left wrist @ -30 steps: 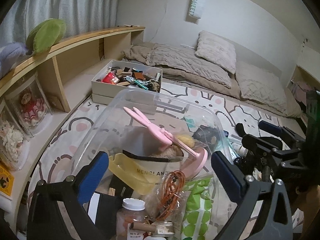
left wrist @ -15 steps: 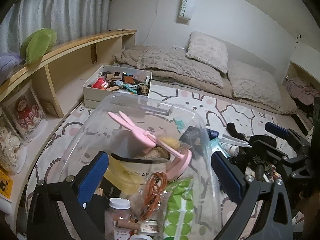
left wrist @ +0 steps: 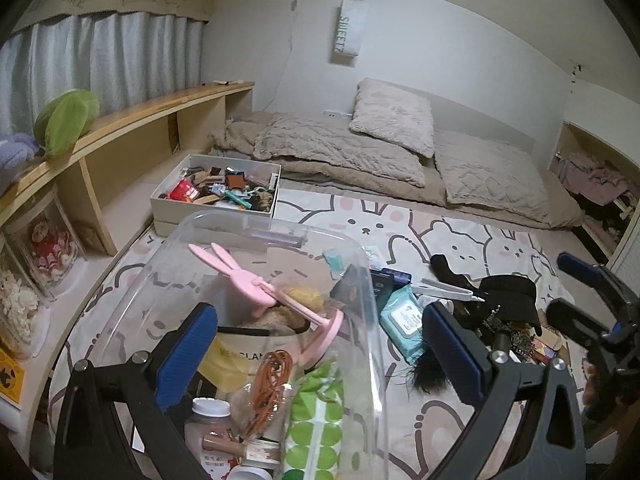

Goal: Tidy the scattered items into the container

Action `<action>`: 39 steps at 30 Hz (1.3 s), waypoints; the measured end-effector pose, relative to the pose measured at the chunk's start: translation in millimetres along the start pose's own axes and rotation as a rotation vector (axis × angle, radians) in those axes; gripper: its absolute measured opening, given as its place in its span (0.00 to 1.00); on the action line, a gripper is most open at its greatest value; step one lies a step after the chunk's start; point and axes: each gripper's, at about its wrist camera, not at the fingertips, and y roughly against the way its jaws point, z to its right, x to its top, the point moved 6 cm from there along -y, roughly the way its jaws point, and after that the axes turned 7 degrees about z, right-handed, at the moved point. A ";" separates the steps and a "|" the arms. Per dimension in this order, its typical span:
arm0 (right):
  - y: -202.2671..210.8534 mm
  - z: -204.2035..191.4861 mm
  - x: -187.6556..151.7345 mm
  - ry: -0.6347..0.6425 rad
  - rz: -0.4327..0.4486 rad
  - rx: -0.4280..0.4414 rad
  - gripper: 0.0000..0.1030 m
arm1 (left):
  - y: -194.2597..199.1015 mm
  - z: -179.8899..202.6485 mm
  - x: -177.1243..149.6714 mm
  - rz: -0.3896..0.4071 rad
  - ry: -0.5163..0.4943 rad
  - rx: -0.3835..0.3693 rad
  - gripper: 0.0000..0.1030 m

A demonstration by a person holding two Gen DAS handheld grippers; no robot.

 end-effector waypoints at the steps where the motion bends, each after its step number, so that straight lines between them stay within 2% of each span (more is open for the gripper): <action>1: 4.5 2.3 0.1 -0.003 0.006 -0.003 1.00 | 1.1 3.3 0.0 0.003 -0.007 -0.002 1.00; 8: 44.4 29.7 -2.6 -0.009 0.081 -0.059 1.00 | 16.4 24.3 1.2 0.055 -0.055 -0.011 1.00; 17: 81.5 57.5 -15.2 -0.020 0.105 -0.107 1.00 | 39.4 57.4 2.7 0.143 -0.092 -0.060 1.00; 29: 128.8 81.1 -25.4 -0.015 0.167 -0.176 1.00 | 57.2 108.9 -12.2 0.192 -0.206 -0.095 1.00; 39: 162.8 98.8 -26.3 -0.022 0.238 -0.241 1.00 | 65.2 134.8 -13.6 0.252 -0.224 -0.144 1.00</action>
